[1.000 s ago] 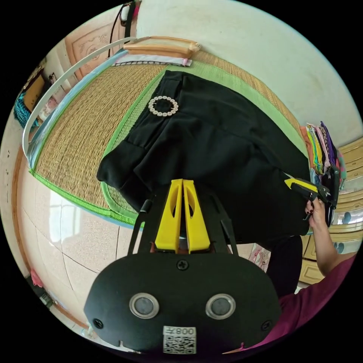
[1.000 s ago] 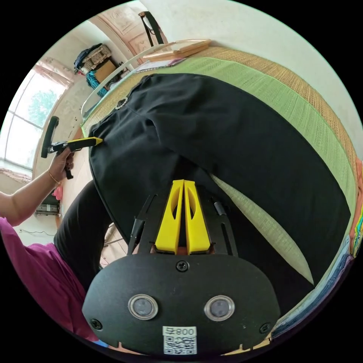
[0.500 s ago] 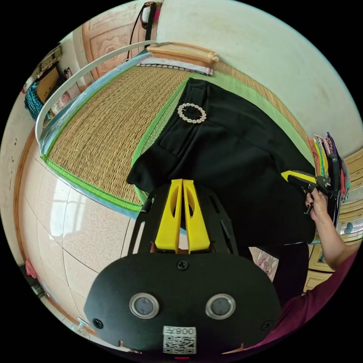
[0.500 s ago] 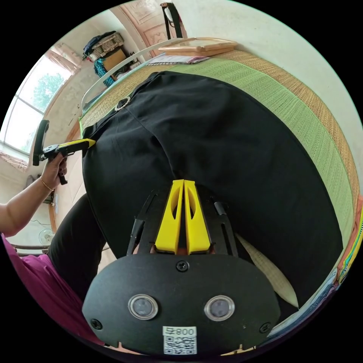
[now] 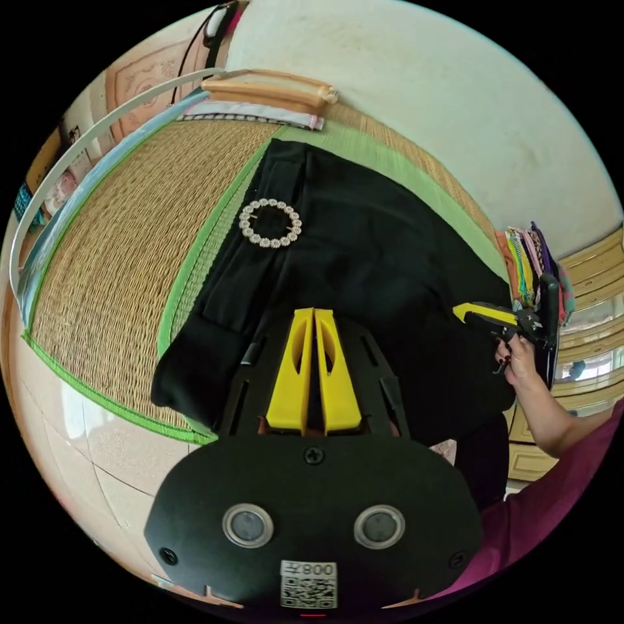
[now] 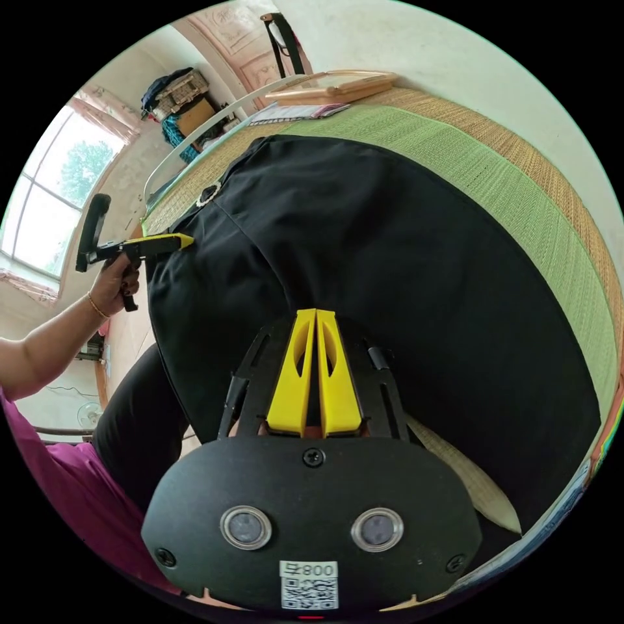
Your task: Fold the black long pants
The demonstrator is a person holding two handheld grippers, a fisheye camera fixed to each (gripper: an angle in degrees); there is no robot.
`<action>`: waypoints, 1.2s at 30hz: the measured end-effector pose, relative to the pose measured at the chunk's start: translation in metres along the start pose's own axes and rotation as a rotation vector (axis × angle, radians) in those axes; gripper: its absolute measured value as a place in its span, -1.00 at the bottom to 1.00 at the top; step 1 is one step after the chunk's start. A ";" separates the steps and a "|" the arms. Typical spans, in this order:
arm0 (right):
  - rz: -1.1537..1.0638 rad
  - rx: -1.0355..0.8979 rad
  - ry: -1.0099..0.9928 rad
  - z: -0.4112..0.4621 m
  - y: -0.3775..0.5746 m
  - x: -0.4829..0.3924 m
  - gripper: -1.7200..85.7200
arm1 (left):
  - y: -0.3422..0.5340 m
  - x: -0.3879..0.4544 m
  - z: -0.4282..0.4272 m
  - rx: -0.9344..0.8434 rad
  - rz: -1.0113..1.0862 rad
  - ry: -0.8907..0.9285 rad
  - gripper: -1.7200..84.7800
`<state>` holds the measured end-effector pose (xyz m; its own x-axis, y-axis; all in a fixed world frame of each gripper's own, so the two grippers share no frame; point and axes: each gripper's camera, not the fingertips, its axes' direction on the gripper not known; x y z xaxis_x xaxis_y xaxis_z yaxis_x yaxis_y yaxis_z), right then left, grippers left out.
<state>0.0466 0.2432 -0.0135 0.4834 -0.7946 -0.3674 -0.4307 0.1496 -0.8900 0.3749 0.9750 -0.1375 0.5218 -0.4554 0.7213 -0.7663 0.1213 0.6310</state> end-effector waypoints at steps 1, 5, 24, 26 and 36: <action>0.003 -0.002 -0.006 -0.007 -0.001 0.002 -0.96 | -0.004 -0.002 0.001 -0.008 -0.003 0.011 -0.95; 0.006 0.024 -0.022 -0.033 -0.002 0.009 -0.96 | -0.037 -0.004 -0.003 0.070 0.068 0.076 -0.95; -0.004 0.085 0.175 -0.158 -0.085 0.072 -0.84 | -0.338 0.081 0.082 -0.140 0.438 -0.268 -0.76; -0.031 0.072 0.219 -0.162 -0.101 0.074 -0.82 | -0.353 0.088 0.097 -0.197 0.462 -0.303 -0.74; -0.103 -0.097 0.330 -0.154 -0.157 0.081 -0.78 | -0.393 0.129 0.123 -0.232 0.554 -0.305 -0.76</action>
<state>0.0356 0.0649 0.1381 0.2626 -0.9522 -0.1561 -0.4710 0.0147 -0.8820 0.6975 0.7601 -0.3274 -0.0801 -0.4958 0.8647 -0.7719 0.5797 0.2609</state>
